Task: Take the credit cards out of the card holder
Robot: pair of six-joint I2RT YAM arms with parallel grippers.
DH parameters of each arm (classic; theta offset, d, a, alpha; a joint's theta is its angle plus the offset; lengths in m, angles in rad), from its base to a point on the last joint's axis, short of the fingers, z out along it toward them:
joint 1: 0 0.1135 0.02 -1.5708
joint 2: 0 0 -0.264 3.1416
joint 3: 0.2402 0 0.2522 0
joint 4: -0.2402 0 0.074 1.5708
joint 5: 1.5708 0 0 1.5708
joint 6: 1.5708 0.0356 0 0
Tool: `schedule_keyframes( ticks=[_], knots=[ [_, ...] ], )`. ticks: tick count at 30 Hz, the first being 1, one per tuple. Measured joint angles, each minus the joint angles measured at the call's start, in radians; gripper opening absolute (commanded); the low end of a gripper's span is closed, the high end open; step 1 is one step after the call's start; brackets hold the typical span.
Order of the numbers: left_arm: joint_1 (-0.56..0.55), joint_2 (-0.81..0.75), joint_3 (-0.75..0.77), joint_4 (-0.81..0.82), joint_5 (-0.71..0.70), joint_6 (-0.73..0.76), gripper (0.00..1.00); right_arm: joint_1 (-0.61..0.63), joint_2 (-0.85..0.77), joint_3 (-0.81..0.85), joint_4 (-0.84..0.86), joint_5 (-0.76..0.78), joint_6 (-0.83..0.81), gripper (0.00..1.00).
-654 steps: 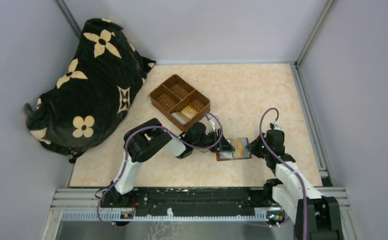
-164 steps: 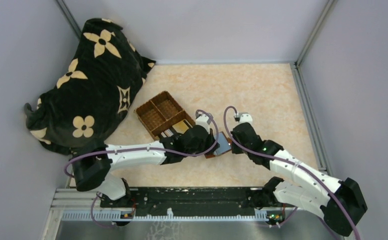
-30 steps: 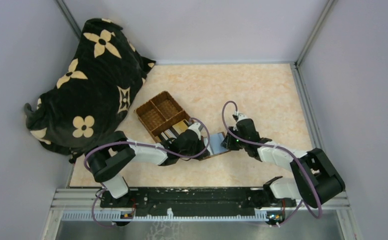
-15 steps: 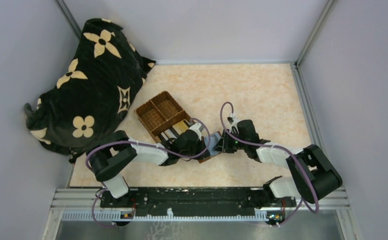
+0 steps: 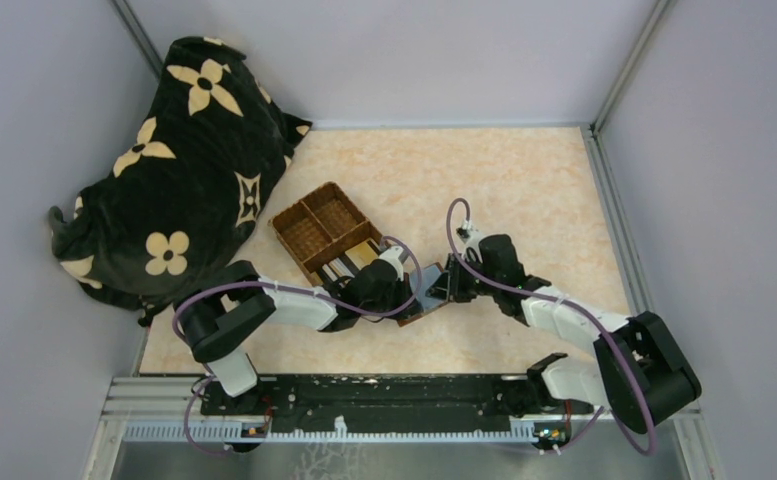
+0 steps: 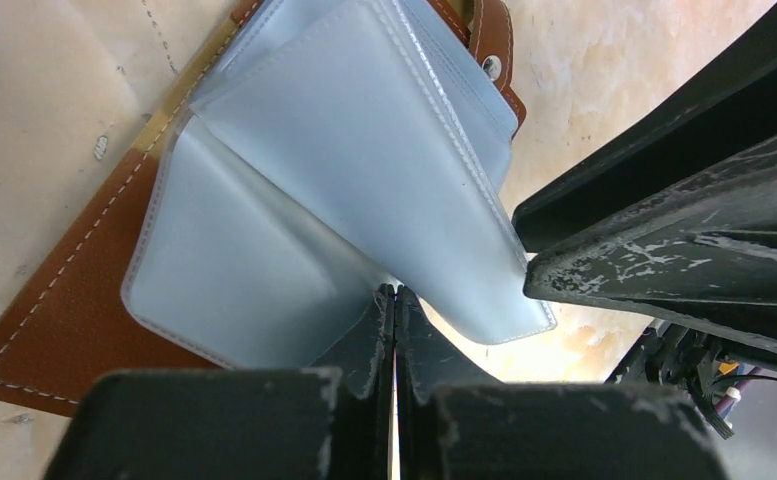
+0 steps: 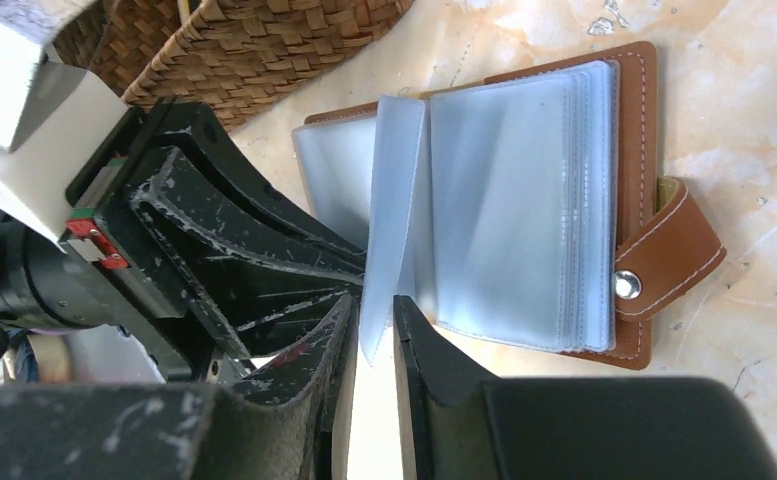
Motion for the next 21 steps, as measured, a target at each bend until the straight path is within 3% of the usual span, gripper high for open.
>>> schedule_keyframes(
  ticks=[6, 21],
  knots=[
    [0.0, -0.002, -0.01, 0.011, 0.002, -0.003, 0.0, 0.0, 0.007, 0.014, -0.019, 0.01, -0.008, 0.21],
    [0.0, -0.024, -0.037, 0.017, 0.002, -0.004, 0.0, -0.028, 0.042, 0.068, -0.169, 0.226, -0.058, 0.21]
  ],
)
